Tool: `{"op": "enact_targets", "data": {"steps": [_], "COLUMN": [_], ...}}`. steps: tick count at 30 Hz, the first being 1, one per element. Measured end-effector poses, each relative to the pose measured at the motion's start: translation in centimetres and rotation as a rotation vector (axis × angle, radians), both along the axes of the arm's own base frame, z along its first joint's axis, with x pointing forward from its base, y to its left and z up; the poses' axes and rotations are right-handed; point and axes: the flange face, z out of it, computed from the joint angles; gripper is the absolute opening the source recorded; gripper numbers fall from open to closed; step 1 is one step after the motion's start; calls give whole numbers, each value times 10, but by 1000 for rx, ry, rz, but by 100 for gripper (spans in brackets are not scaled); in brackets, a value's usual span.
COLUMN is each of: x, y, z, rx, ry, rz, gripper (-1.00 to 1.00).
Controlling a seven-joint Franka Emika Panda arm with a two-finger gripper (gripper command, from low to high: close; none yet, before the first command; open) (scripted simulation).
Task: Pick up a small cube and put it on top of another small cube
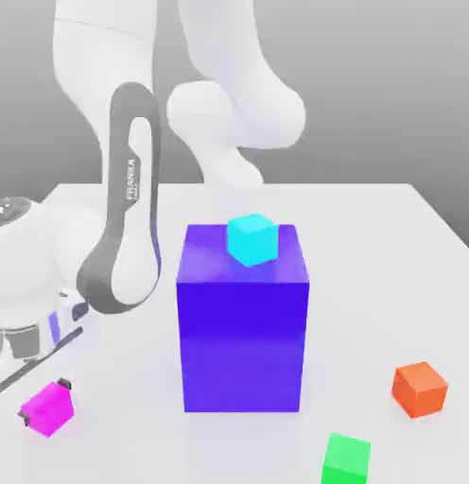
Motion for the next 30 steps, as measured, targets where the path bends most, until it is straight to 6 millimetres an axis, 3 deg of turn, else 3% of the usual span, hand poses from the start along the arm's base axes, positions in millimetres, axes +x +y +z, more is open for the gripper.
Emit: {"op": "enact_targets", "data": {"steps": [3,7,9,15,20,24,28,30], "x": [0,0,10,64,93,103,101,98], "y": [0,0,14,111,205,282,360,386], "z": [-1,42,55,65,76,89,103,100], "rx": [0,-1,7,34,41,34,14,4], "ry": [0,0,2,8,8,6,3,3], "rz": [-1,-1,69,529,936,1261,1582,1691], "gripper": [-100,-100,-100,-100,-100,-100,-100,-100]}}
